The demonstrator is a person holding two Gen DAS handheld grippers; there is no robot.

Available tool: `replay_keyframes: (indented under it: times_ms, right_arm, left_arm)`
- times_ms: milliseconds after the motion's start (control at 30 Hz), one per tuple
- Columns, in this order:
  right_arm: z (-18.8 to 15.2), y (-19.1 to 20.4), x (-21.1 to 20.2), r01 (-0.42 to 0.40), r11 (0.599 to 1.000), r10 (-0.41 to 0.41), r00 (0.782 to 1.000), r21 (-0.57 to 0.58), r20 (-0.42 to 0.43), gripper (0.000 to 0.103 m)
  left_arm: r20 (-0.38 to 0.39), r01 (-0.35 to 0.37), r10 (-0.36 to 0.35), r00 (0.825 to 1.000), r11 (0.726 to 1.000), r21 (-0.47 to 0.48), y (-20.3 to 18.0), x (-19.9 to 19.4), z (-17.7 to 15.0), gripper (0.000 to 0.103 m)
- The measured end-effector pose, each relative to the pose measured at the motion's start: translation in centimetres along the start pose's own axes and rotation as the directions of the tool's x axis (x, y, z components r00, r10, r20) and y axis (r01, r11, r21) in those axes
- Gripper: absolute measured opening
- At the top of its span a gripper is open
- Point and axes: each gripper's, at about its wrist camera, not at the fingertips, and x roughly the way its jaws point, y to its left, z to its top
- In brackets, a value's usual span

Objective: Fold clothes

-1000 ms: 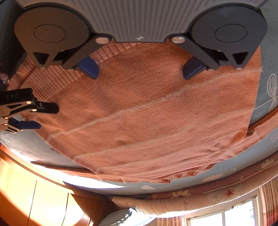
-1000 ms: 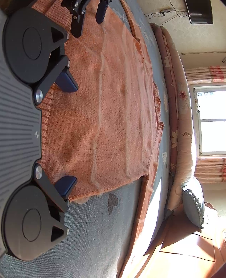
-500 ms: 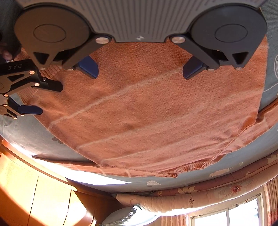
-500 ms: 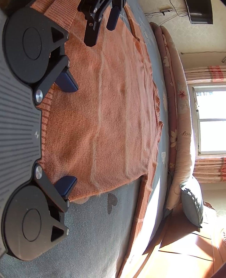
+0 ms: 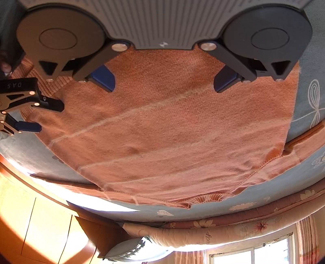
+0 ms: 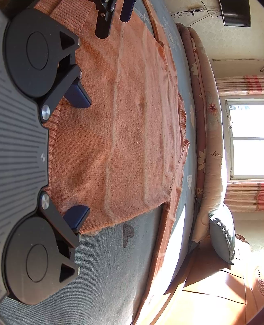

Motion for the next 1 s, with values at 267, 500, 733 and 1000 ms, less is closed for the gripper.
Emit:
replay_keyframes:
  times_ms: [267, 500, 733, 1000]
  right_arm:
    - [-0.1, 0.0, 0.0, 0.009, 1.0, -0.009, 1.0, -0.003, 0.001, 0.103]
    - [2.2, 0.4, -0.3, 0.171, 0.985, -0.171, 0.983, 0.007, 0.058, 0.103]
    - [1.4, 0.8, 1.1, 0.235, 0.971, -0.237, 0.97, -0.047, -0.052, 0.103]
    - [-0.1, -1.4, -2.3, 0.201, 0.969, -0.192, 0.979, 0.141, -0.069, 0.103]
  left_arm:
    - [-0.005, -0.011, 0.011, 1.0, 0.999, 0.033, -0.6, 0.3, -0.7, 0.102]
    - [-0.007, -0.038, 0.038, 0.999, 0.999, -0.019, 1.2, -0.5, -2.0, 0.102]
    - [0.006, -0.036, 0.036, 0.999, 0.999, -0.022, 1.3, -0.5, -2.3, 0.102]
    - [0.032, -0.039, 0.04, 0.999, 0.999, -0.026, 1.3, -1.1, -2.5, 0.102]
